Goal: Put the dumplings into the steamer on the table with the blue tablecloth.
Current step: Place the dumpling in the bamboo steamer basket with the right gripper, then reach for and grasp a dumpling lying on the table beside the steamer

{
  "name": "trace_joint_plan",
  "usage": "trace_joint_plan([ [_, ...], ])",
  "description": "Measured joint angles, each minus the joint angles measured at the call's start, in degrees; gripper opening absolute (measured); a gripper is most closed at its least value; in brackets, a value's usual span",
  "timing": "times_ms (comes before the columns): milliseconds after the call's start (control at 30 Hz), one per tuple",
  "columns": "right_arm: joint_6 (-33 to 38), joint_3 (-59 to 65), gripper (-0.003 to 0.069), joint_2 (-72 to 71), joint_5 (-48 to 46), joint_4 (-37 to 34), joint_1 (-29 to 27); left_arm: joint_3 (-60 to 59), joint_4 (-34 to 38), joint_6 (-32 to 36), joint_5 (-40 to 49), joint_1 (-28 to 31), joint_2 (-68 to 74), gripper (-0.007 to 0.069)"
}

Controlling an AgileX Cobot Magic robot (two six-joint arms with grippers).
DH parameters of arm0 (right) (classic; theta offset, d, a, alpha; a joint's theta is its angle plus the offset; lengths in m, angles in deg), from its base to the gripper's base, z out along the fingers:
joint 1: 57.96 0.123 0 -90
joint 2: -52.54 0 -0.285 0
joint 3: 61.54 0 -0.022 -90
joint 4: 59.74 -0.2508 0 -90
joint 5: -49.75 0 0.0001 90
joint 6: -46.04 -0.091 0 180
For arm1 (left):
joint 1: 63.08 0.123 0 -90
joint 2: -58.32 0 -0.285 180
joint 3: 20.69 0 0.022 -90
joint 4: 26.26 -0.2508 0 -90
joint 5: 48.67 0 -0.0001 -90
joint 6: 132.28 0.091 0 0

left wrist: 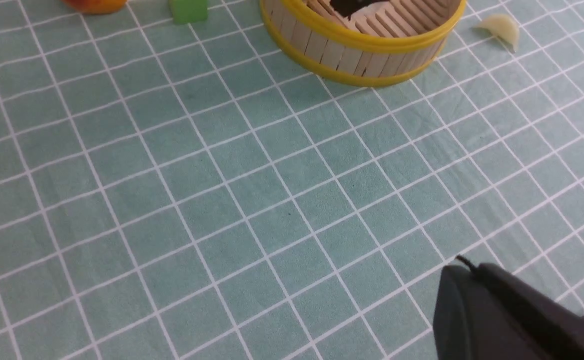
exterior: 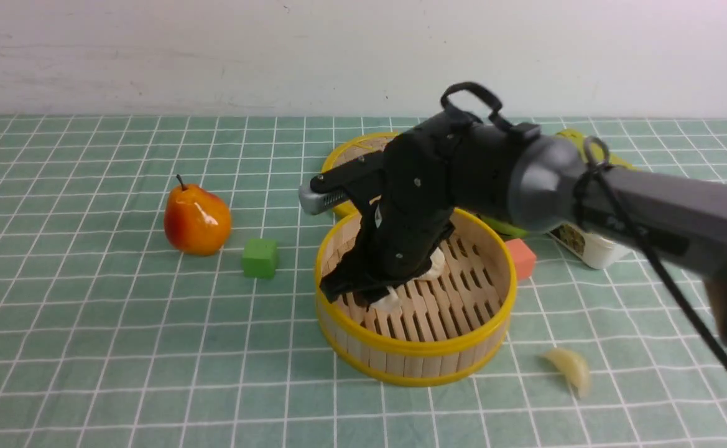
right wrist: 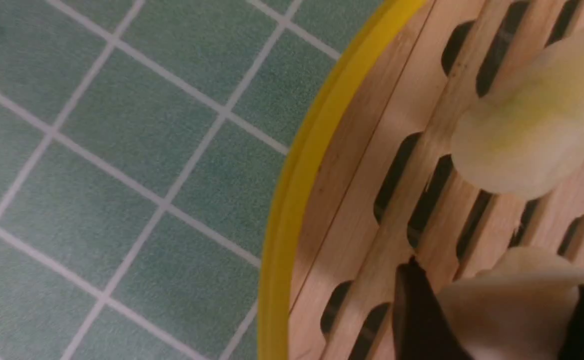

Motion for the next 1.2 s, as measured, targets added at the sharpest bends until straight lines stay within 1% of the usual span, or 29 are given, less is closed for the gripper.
trace_joint_plan([
  [67,-0.23,-0.78,0.0343,1.35,-0.56,0.0,0.0,0.0,0.27,0.0,0.65,0.0,0.0,-0.0014],
  [167,-0.32,-1.89,0.0449,1.57,-2.04,0.0,0.0,0.0,0.28,0.0,0.88,0.0,0.0,-0.0014],
  [200,-0.32,-2.22,0.0456,1.52,-2.27,0.0,0.0,0.0,0.28,0.0,0.88,0.0,0.0,-0.0014],
  [233,-0.32,-3.64,0.0514,1.24,-4.96,0.52,0.0,0.0,0.28,0.0,0.88,0.0,0.0,-0.0014],
  [267,0.03,-5.01,0.0554,0.41,-8.24,0.71,0.0,0.0,0.28,0.0,0.88,0.0,0.0,-0.0014],
  [400,3.17,-5.83,0.0596,-4.35,-15.88,1.54,-0.22,0.0,0.28,0.0,0.83,0.0,0.0,-0.0014],
  [467,5.39,-3.97,0.0595,-8.77,-18.94,0.77,-1.29,0.0,0.28,0.0,0.76,0.0,0.0,-0.0014],
  [567,8.35,3.03,0.0571,-15.98,-19.76,-1.45,-4.69,0.0,0.28,0.0,0.76,0.0,0.0,-0.0014],
  [767,11.35,21.25,0.0503,-26.41,-13.87,-2.05,-13.37,0.0,0.28,0.0,0.64,0.0,0.0,-0.0014],
  [833,11.51,26.31,0.0478,-26.99,-10.42,-1.37,-16.35,0.0,0.28,0.0,0.19,0.0,0.0,-0.0014],
  [933,11.56,31.25,0.0454,-25.54,-5.58,-0.95,-18.15,0.0,0.28,0.0,-0.15,0.0,0.0,-0.0014],
  [1033,11.63,34.22,0.0437,-22.46,-0.61,-0.67,-18.55,0.0,0.28,0.0,-0.28,0.0,0.0,-0.0014],
  [1200,11.63,34.78,0.0414,-17.48,4.26,0.0,-18.55,0.0,0.28,0.0,-0.35,0.0,0.0,-0.0014],
])
